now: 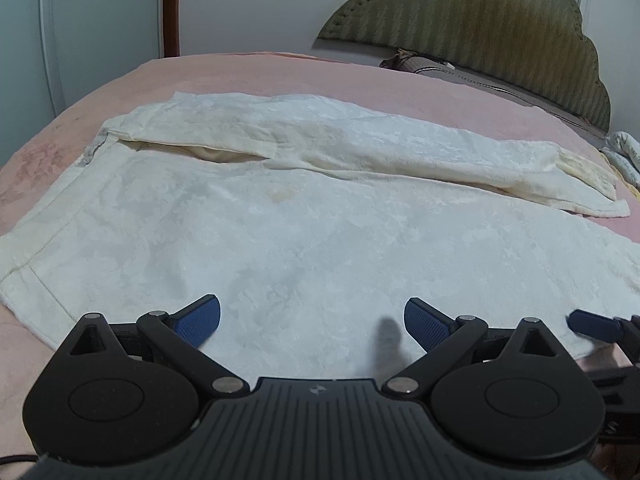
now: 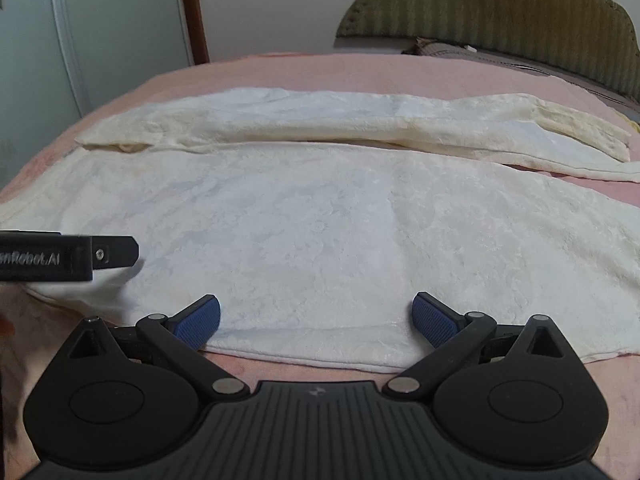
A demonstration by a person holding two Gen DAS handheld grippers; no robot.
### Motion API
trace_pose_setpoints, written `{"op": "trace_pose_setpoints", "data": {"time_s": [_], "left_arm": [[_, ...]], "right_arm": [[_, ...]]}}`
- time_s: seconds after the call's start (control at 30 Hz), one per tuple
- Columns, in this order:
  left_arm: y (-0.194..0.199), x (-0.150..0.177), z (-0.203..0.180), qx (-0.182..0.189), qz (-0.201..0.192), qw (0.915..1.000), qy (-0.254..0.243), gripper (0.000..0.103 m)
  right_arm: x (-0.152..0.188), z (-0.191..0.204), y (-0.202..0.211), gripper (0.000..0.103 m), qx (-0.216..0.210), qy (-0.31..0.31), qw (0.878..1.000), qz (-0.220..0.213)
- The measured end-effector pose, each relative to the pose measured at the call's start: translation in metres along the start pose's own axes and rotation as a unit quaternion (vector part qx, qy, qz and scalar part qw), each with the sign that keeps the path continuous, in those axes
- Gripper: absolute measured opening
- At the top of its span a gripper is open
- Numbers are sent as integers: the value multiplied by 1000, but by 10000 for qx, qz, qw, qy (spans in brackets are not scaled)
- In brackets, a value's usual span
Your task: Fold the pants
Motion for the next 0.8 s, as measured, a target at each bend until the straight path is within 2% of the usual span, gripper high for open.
{"op": "trace_pose_setpoints", "data": {"time_s": [0.1, 0.23, 0.37, 0.43, 0.67, 0.8], "left_arm": [[-4, -8, 9, -166, -51, 9998, 118, 100], [-8, -15, 16, -172, -52, 9994, 302, 100], [-9, -22, 19, -279, -143, 9993, 213, 100], [-10, -24, 20, -334, -186, 9991, 186, 100], [-17, -31, 23, -358, -246, 9990, 144, 100], [-22, -53, 28, -520, -538, 9972, -20, 100]], "right_arm": [[0, -2, 2, 103, -174, 106, 9998, 12], [-5, 4, 0, 103, -199, 262, 9992, 235], [-19, 9, 12, 103, -1084, -125, 9940, -52], [-26, 13, 16, 103, -1261, -112, 9918, -180], [-50, 36, 11, 103, -1168, 979, 9873, -452], [-83, 39, 6, 103, -914, 1720, 9754, -1029]]}}
Point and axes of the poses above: each gripper's, at about its wrist camera, not at the fingertips, and y roughly against the way its jaws point, z to its left, x to its underside, the point moved 6 cm from there along -y, roughly the way its jaws point, and after that the axes turned 5 degrees about y, right-handed, at the moved point
